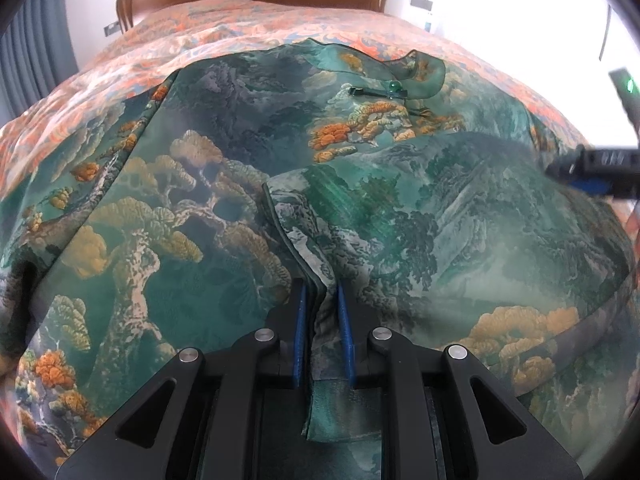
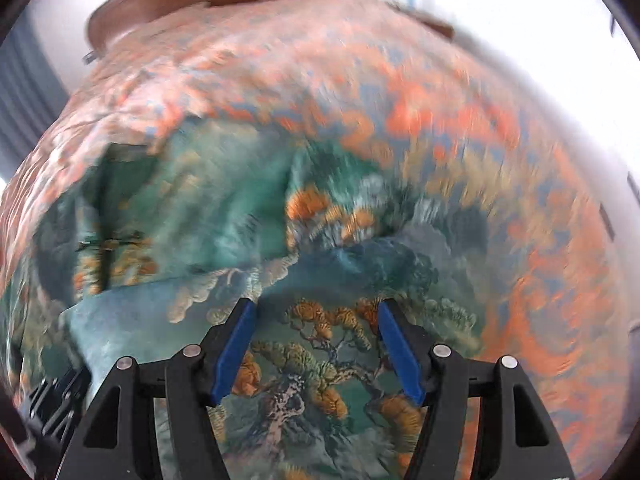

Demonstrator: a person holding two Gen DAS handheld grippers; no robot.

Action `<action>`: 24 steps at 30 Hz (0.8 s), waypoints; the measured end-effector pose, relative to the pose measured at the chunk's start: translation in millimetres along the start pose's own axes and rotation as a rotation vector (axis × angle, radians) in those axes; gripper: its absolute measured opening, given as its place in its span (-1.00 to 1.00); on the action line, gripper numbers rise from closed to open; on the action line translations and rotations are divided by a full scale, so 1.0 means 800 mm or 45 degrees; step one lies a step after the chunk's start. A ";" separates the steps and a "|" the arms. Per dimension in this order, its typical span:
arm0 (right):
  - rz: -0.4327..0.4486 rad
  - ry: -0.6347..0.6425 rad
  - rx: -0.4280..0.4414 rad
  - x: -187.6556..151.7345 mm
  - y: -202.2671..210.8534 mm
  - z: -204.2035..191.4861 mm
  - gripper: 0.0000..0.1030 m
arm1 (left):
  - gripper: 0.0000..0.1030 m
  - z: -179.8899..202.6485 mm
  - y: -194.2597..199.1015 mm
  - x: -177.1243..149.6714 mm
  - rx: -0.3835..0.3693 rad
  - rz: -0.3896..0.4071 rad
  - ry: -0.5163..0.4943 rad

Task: Fold large clothes

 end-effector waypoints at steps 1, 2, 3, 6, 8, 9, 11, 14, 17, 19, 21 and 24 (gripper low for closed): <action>-0.014 -0.020 0.010 -0.008 -0.012 0.000 0.28 | -0.68 0.000 0.000 0.000 0.001 0.001 -0.002; -0.019 -0.019 0.009 -0.013 -0.020 -0.003 0.28 | -0.68 0.000 -0.001 0.000 0.003 0.003 -0.005; -0.012 0.001 -0.005 -0.021 -0.018 -0.007 0.28 | -0.68 0.000 -0.001 0.000 0.005 0.005 -0.006; 0.061 0.045 -0.019 -0.031 0.022 -0.020 0.28 | -0.67 0.001 0.001 0.000 0.004 0.008 -0.004; 0.134 0.075 0.058 -0.044 0.058 -0.040 0.28 | -0.65 0.001 0.005 0.002 0.005 0.002 -0.003; 0.151 0.104 0.099 -0.058 0.073 -0.054 0.28 | -0.57 0.001 0.007 0.003 0.012 -0.002 -0.005; 0.140 0.154 0.130 -0.085 0.086 -0.074 0.28 | -0.34 0.000 0.015 0.003 0.042 -0.007 -0.010; 0.074 0.215 0.112 -0.128 0.071 -0.106 0.28 | 0.32 -0.008 0.035 -0.001 0.107 -0.007 -0.004; 0.079 0.233 0.024 -0.144 0.052 -0.108 0.28 | 0.61 -0.019 0.065 -0.012 0.099 -0.008 0.003; 0.055 0.228 0.005 -0.146 0.046 -0.109 0.28 | 0.66 -0.030 0.084 -0.022 0.087 -0.018 0.000; 0.053 0.204 -0.008 -0.138 0.049 -0.115 0.28 | 0.66 -0.048 0.103 -0.037 0.115 -0.036 -0.021; 0.151 0.147 0.034 -0.137 0.088 -0.127 0.28 | 0.66 -0.085 0.139 -0.058 0.141 -0.025 -0.054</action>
Point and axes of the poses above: each gripper's, at about its wrist camera, not at the fingertips, and y roughly against the way its jaws point, z to its right, x to its top, the point moved 7 cm from there along -y, roughly the way its jaws point, and after that the axes turned 9 degrees about y, right-handed, at the moved point
